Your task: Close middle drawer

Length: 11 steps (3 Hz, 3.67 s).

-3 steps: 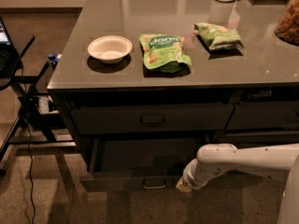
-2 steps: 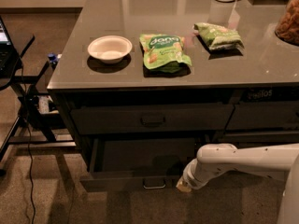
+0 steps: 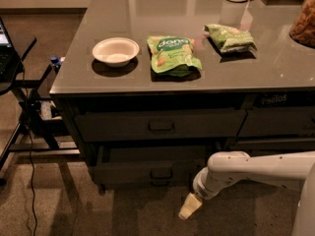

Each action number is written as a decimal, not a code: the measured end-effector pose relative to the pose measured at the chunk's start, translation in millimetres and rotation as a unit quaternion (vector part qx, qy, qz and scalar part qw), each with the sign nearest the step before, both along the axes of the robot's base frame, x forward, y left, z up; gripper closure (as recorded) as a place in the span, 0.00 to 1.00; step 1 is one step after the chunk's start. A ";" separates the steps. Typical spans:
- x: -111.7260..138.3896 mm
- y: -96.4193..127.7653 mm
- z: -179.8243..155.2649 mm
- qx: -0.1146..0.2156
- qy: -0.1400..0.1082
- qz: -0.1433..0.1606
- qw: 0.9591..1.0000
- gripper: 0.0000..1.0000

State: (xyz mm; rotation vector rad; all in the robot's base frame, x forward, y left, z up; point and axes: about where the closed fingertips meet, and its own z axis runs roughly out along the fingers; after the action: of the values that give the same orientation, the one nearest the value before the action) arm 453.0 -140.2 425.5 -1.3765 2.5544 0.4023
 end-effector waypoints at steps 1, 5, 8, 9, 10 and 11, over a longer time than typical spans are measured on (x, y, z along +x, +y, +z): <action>0.0 0.0 0.0 0.000 0.000 0.000 1.000 0.00; 3.2 2.5 -4.7 0.001 0.000 0.003 1.000 0.89; 62.5 -15.9 -27.6 -0.066 -0.061 -0.009 0.996 1.00; 81.2 -26.9 -28.7 -0.083 -0.074 -0.014 0.994 1.00; 93.2 -34.8 -30.5 -0.091 -0.083 -0.014 0.992 1.00; 93.7 -35.3 -30.5 -0.092 -0.083 -0.014 0.992 0.82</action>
Offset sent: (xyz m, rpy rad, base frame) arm 0.0000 0.0000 0.0000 0.0000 0.0000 0.0000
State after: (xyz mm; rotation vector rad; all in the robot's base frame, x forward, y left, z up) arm 546.7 -175.5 395.0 -1.3682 2.5212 0.0452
